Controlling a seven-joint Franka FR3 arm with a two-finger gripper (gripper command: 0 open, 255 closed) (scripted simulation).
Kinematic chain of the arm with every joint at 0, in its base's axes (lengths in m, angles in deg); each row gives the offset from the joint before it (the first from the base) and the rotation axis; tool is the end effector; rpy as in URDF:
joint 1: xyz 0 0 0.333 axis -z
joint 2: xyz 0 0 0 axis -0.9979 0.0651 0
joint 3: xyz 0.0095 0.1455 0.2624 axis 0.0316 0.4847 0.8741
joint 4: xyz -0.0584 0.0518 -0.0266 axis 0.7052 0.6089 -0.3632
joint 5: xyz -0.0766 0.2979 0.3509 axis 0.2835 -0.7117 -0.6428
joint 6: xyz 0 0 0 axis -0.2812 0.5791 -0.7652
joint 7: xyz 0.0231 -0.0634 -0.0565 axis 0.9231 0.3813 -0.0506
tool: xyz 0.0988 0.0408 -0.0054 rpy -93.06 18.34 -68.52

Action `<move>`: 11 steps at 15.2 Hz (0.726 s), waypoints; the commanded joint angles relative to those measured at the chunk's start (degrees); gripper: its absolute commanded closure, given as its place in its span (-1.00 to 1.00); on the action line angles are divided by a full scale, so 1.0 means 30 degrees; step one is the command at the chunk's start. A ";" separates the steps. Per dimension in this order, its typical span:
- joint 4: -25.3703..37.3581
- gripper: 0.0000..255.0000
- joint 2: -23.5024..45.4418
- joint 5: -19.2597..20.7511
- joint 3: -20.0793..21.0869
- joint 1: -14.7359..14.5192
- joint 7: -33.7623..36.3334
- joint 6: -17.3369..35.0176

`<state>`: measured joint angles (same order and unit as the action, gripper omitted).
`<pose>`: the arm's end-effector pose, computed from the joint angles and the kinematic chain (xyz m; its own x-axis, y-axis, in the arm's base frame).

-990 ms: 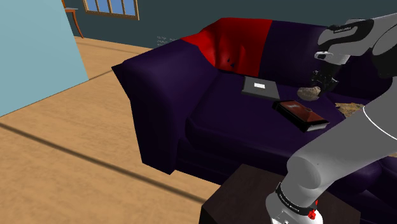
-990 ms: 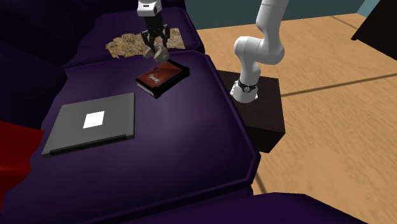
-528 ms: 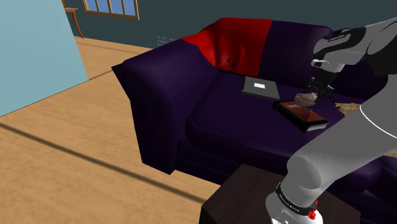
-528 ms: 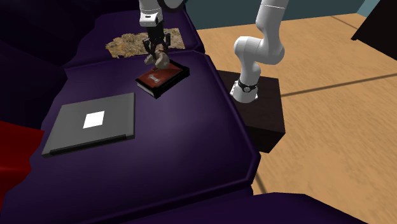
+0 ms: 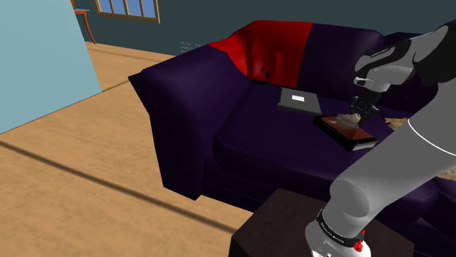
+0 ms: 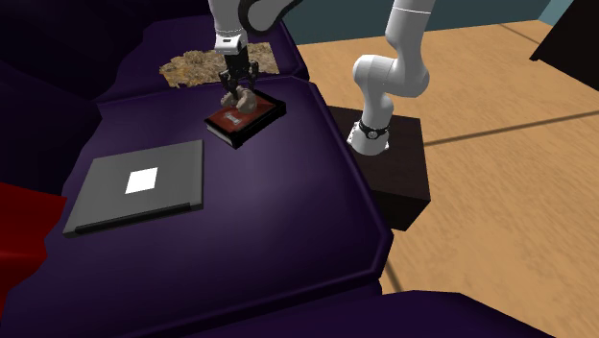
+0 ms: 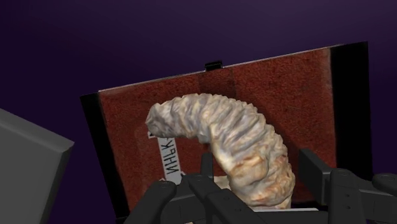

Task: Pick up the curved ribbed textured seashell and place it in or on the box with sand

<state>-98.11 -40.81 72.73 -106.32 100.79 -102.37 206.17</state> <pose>0.1636 -0.5577 0.3888 0.5586 0.8286 0.0373 0.8284 -0.5596 0.0246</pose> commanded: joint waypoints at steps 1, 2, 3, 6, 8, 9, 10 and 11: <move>-0.0192 1.00 0.0074 -0.0050 -0.0043 -0.0026 -0.0020 0.0243; -0.0191 1.00 0.0075 -0.0051 -0.0044 -0.0027 -0.0021 0.0243; -0.0191 1.00 0.0076 -0.0053 -0.0045 -0.0028 -0.0022 0.0243; -0.0191 1.00 0.0077 -0.0053 -0.0045 -0.0028 -0.0022 0.0243; -0.0191 1.00 0.0077 -0.0053 -0.0044 -0.0027 -0.0023 0.0243; -0.0230 -1.00 0.0067 -0.0045 -0.0019 -0.0033 0.0016 0.0274; -0.0253 -1.00 0.0109 -0.0076 -0.0059 -0.0041 -0.0030 0.0326; -0.0255 -1.00 0.0130 -0.0092 -0.0077 -0.0045 -0.0051 0.0344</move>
<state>-98.83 -40.46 72.48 -106.52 100.66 -102.49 207.18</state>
